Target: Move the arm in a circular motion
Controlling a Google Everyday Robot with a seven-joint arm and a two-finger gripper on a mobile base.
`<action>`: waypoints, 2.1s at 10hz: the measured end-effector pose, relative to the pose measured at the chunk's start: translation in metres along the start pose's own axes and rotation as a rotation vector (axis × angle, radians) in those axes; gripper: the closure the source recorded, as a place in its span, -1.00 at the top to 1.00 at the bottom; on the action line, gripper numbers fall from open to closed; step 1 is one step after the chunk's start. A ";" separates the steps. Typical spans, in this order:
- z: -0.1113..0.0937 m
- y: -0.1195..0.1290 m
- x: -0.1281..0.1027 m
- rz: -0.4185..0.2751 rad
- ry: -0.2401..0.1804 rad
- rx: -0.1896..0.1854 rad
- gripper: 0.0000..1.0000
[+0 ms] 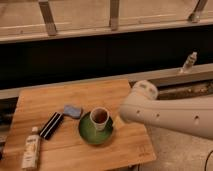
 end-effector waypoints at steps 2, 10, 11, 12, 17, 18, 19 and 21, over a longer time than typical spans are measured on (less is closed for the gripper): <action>0.005 -0.028 -0.003 -0.010 0.008 0.025 0.60; 0.022 -0.013 -0.153 -0.197 -0.051 0.060 0.60; 0.023 -0.002 -0.176 -0.236 -0.065 0.057 0.60; 0.024 0.010 -0.196 -0.273 -0.078 0.053 0.60; 0.016 0.104 -0.286 -0.483 -0.144 -0.045 0.60; 0.010 0.143 -0.297 -0.536 -0.154 -0.082 0.60; 0.007 0.165 -0.299 -0.563 -0.157 -0.102 0.60; 0.005 0.209 -0.291 -0.580 -0.152 -0.141 0.60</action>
